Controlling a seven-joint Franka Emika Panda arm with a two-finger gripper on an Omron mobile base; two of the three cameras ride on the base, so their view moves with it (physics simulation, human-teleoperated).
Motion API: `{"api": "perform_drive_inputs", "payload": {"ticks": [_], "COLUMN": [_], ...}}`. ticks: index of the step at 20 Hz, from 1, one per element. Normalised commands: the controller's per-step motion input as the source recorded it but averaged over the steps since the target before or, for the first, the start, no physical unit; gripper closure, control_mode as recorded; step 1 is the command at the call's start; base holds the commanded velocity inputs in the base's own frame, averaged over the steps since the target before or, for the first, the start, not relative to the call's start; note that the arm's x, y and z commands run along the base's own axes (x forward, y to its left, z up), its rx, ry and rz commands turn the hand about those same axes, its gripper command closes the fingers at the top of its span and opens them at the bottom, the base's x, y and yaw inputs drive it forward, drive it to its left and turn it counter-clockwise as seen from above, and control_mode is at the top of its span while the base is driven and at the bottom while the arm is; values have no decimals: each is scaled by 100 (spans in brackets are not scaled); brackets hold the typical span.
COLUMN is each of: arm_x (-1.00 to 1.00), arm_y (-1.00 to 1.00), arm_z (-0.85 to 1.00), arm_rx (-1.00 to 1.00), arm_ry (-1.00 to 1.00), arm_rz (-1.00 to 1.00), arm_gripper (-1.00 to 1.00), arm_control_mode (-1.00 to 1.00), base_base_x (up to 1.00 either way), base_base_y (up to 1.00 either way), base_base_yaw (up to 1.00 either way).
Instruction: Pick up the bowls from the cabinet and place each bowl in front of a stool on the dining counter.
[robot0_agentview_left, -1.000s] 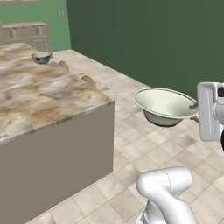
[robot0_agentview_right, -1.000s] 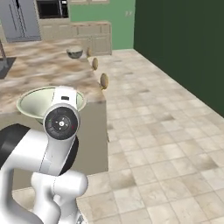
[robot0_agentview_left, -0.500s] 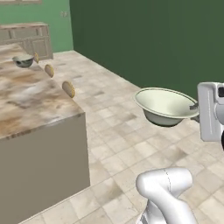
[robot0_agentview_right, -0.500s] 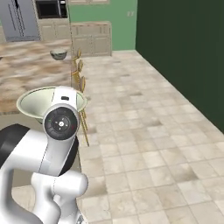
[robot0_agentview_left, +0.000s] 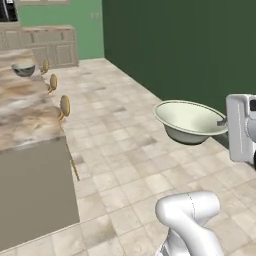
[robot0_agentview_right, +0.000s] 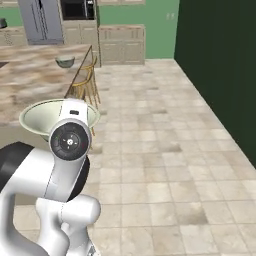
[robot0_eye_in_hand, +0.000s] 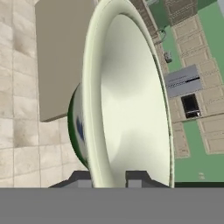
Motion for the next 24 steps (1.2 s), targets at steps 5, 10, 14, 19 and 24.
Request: {"api": "perform_drive_inputs", "payload": {"ticks": [5, 10, 14, 19, 24], "arm_x": [0, 0, 0, 0, 0], "arm_y": [0, 0, 0, 0, 0], "arm_z": [0, 0, 0, 0, 0], "arm_rx": [0, 0, 0, 0, 0], "arm_ry": [0, 0, 0, 0, 0], "arm_rz": [0, 0, 0, 0, 0], "arm_gripper": [100, 100, 100, 100, 100], "arm_control_mode": [100, 100, 100, 100, 100], "base_base_x": [46, 57, 66, 66, 68], "base_base_y": [-100, -100, -100, -91, -91], "base_base_yaw": [32, 34, 39, 54, 53]}}
